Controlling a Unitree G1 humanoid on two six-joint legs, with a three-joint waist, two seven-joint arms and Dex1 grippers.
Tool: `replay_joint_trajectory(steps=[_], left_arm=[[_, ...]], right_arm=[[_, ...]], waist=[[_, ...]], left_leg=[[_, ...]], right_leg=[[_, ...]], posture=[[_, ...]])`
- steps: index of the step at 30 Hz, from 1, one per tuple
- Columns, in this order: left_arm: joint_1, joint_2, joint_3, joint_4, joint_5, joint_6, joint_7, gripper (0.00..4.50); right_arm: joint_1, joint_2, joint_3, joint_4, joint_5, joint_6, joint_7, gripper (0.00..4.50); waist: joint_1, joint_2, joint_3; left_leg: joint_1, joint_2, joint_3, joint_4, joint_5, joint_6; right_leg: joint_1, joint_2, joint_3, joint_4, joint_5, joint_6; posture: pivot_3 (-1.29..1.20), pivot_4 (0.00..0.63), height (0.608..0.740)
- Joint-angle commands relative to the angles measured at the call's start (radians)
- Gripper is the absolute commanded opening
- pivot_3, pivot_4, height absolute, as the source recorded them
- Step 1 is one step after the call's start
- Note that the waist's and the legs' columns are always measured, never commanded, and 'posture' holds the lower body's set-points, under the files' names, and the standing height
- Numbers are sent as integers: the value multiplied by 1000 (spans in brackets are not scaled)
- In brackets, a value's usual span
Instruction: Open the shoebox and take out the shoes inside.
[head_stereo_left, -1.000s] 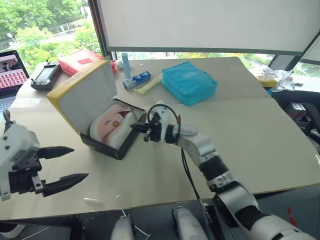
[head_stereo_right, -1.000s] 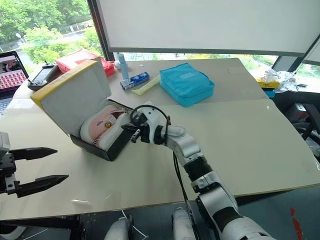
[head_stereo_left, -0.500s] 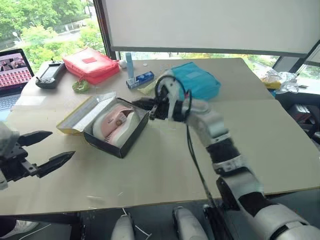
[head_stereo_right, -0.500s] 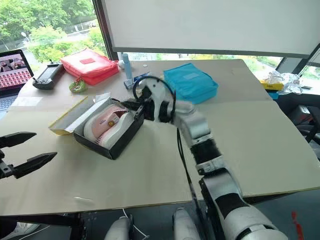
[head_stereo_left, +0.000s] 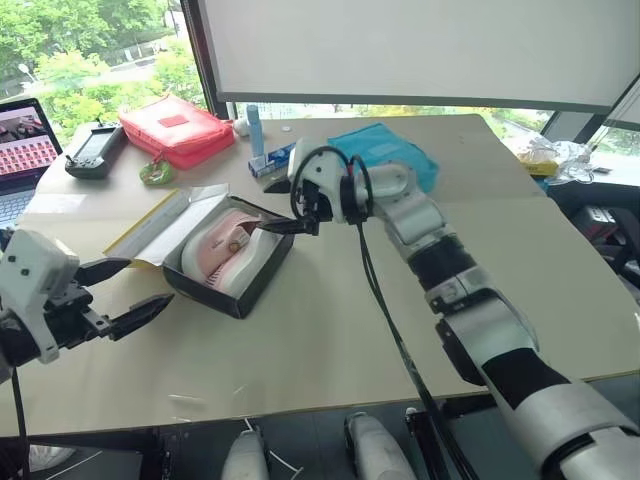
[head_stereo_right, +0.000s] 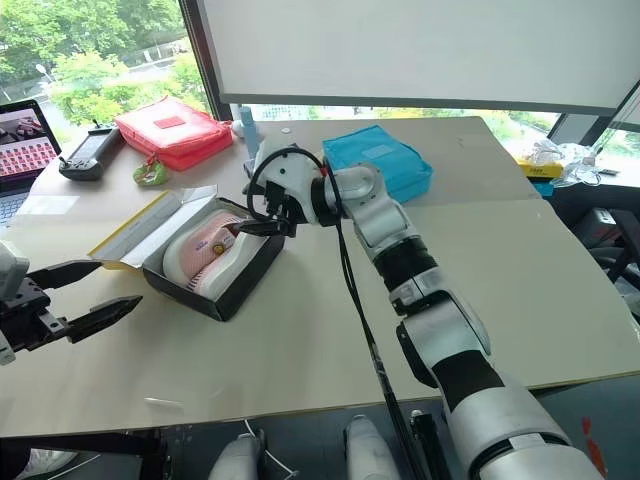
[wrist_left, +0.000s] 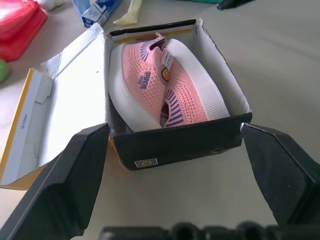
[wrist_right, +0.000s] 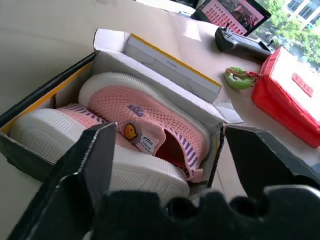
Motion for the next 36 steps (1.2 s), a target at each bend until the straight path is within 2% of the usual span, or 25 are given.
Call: replay_joint_trajectory(steps=[1,3,8,10,13,17,36], left_arm=[[-2,7,90,-9,-16,12,25,4500],[-9,-11,117,-15,-38,31,51,4500],[34,-55,149,-84,-89,72,101,4500],[49,-69,168,-107,-125,81,110,4500],[102,-80,190,-139,-125,73,111,4500],[134,-91,193,-150,-125,57,129,4500],[138,-79,123,-160,-104,16,178,4500]], right_arm=[[-97,54,-8,140,-50,-107,-44,4456],[-137,95,-25,226,-59,-93,-65,4456],[-187,184,-103,378,-29,115,-55,4456],[-195,196,-115,407,-46,150,-83,4456],[-216,217,-179,447,-16,302,-119,4456],[-225,230,-211,462,-32,362,-162,4456],[-200,362,-207,492,-122,302,-273,4456]], waist=[[-1,0,0],[-3,0,0],[-5,-1,0],[-3,-1,0],[3,-1,0],[2,-1,0],[-21,-1,0]], left_leg=[[0,0,0,0,0,0],[0,0,0,0,0,0],[0,0,0,0,0,0],[0,0,0,0,0,0],[0,0,0,0,0,0],[0,0,0,0,0,0],[-1,0,0,0,0,0]], right_leg=[[0,0,0,0,0,0],[0,0,0,0,0,0],[0,0,0,0,0,0],[1,0,0,0,0,0],[1,0,0,0,0,0],[0,0,0,0,0,-1],[0,0,0,0,0,-1]], posture=[[0,150,729],[0,150,729],[0,150,729],[0,150,729],[0,150,729],[0,150,729],[0,150,729]])
